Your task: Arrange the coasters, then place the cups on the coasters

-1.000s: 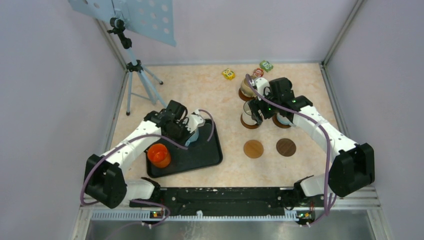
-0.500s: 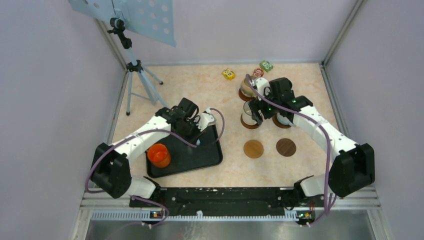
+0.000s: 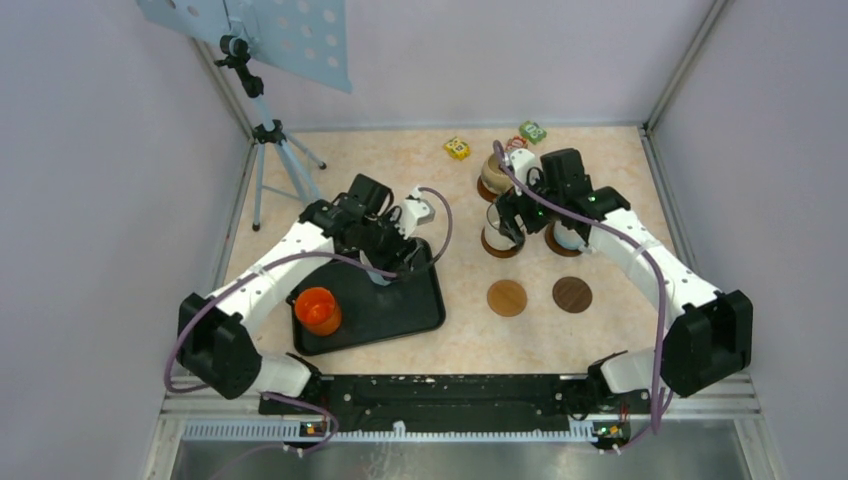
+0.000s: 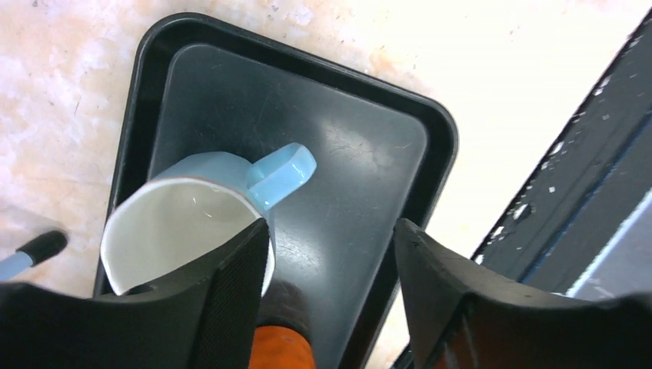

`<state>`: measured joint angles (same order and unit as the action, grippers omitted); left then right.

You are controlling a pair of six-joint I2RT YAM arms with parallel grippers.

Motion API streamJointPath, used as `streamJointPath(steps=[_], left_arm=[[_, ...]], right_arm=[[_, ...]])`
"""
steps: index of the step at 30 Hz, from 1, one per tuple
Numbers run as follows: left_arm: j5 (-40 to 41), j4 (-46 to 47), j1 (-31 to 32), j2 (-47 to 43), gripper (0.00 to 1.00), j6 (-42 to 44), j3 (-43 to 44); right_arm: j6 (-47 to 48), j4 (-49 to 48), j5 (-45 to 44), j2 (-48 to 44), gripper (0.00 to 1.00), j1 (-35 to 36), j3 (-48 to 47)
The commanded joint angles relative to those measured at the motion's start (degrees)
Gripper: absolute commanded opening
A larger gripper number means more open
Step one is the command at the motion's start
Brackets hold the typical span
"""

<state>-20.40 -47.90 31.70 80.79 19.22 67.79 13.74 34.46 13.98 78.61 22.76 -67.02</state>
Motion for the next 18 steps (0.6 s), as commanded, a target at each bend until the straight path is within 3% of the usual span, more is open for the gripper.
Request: streamJointPath(steps=[1,7,15,18], left_arm=[[-6.2,0.7,-3.9,-6.4,0.7,-2.2,1.3],[-9.1,3.1,-12.4,-14.0,0.8,-4.8,0.3],[-5.7,7.4,-26.6,-23.6,0.97,-10.3,-4.9],[-6.5,8.0,-29.1,-27.0,0.99,-10.9,-6.5]], right_arm=[[-1.0,-1.3,2.8,-1.2,0.72,1.9,-4.3],[-2.3,-2.8,1.1,0.8,0.72,9.8,-5.2],[-4.7,-5.8,0.0,7.6,0.72,20.1,-6.4],[-4.5,-7.4,-0.5,10.9,0.72,23.7,-7.6]])
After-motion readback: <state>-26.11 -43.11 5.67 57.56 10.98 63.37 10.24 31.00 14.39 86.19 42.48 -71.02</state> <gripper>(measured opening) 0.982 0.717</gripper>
